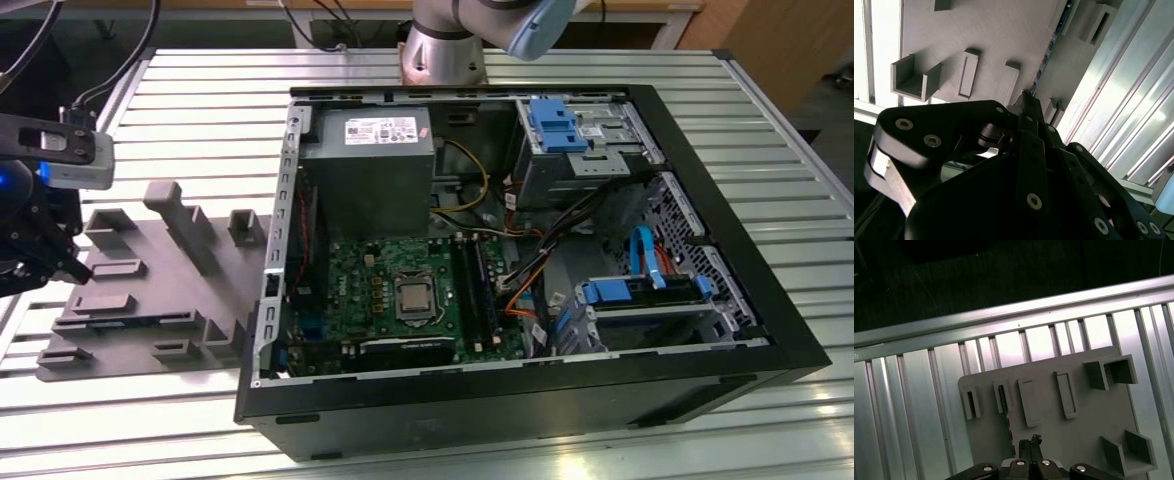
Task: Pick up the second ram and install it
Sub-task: 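Pick up the second ram and move it above second insertion slot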
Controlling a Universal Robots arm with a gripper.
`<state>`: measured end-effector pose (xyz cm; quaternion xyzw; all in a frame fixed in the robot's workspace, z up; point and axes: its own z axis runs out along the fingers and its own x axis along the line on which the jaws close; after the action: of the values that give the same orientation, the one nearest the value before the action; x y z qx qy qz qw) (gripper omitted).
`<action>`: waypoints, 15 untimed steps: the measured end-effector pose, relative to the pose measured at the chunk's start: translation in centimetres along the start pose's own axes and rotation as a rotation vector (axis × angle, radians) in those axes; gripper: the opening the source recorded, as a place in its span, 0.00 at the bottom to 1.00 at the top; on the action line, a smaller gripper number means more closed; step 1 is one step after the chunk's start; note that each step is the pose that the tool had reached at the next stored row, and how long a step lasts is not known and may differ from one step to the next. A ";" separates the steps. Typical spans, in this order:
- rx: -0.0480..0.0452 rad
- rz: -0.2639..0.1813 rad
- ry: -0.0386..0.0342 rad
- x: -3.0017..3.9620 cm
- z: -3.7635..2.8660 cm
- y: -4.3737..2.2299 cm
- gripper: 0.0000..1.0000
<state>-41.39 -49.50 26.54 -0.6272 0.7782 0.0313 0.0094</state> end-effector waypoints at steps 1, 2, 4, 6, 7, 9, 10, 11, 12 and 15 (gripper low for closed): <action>-0.0001 0.000 0.0001 0.02 0.04 0.00 0.11; -0.0001 0.000 0.0001 0.04 0.08 -0.01 0.11; 0.0000 0.000 0.0000 0.08 0.19 -0.02 0.11; 0.0000 0.000 0.0000 0.12 0.28 -0.04 0.11; -0.0001 0.000 0.0001 0.14 0.32 -0.04 0.11; -0.0001 -0.001 0.0000 0.19 0.41 -0.06 0.11; 0.0000 -0.001 0.0000 0.22 0.46 -0.06 0.11; 0.0000 -0.001 -0.0001 0.25 0.49 -0.07 0.11; -0.0002 -0.001 0.0001 0.28 0.52 -0.08 0.11; -0.0001 -0.002 0.0000 0.37 0.64 -0.10 0.11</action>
<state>-41.39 -49.83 25.88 -0.6279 0.7776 0.0313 0.0094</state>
